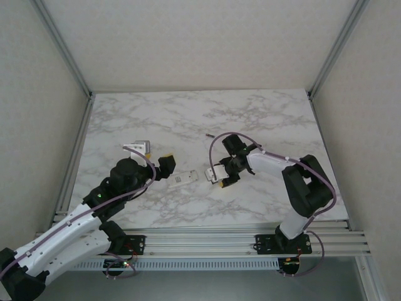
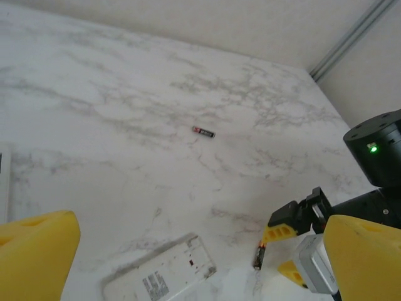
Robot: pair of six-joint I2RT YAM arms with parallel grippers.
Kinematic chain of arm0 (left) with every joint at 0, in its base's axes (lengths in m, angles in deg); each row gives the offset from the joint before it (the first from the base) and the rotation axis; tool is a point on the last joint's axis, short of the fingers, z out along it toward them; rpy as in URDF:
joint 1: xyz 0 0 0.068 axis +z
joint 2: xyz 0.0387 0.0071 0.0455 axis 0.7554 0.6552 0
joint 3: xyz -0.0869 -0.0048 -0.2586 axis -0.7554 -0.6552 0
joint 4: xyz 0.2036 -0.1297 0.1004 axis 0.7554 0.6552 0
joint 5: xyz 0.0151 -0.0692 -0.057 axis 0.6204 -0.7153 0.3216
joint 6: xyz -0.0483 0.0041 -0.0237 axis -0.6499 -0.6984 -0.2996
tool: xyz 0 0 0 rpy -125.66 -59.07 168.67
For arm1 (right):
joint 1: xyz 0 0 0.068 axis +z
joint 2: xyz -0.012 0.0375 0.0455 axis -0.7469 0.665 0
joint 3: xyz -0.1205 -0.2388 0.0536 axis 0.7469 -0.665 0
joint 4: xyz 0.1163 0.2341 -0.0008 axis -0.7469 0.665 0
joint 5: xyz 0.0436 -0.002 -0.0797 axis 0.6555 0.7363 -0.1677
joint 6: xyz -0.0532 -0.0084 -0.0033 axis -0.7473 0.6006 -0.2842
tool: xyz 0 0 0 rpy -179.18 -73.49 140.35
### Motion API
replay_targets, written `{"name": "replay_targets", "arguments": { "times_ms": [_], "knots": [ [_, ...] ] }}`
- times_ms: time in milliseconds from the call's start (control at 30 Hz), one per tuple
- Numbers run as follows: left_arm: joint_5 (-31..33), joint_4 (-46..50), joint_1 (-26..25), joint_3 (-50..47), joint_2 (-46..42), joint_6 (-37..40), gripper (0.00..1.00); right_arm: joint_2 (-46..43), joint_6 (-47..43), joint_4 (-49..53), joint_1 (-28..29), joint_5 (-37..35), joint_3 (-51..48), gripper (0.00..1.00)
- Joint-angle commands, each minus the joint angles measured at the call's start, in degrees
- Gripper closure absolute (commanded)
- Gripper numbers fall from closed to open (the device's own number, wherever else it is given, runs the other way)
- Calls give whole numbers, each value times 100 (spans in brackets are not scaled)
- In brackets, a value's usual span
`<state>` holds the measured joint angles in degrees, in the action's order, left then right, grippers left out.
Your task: Load the batteries into the remote control
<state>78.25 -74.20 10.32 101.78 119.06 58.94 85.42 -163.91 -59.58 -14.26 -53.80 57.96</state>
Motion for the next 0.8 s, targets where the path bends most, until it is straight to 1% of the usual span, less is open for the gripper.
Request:
{"name": "replay_targets", "arguments": {
  "times_ms": [0,67,200,367,500,567,633,667,700,767],
  "knots": [
    [49,79,54,-3,10,-343,0,210,-204,-106,46,-174,149,56],
    [42,93,56,10,56,-299,0,320,-244,-147,47,-238,174,57],
    [63,144,60,54,148,-237,1,508,-290,-96,41,-269,210,66],
    [34,138,60,47,312,-260,0,564,-163,-34,53,-280,241,88],
    [0,56,68,63,424,-335,0,434,137,144,143,-315,254,90],
    [158,121,77,95,470,-485,1,175,759,108,228,-167,248,91],
    [224,227,132,128,545,-697,1,-265,1942,-208,392,80,150,94],
    [165,267,186,135,596,-780,0,-458,2642,-455,515,88,81,95],
    [58,305,260,149,662,-889,0,-631,3571,-756,645,-36,30,97],
    [-73,460,431,206,889,-1230,1,-787,5549,-1132,919,-683,106,98]
  ]
}}
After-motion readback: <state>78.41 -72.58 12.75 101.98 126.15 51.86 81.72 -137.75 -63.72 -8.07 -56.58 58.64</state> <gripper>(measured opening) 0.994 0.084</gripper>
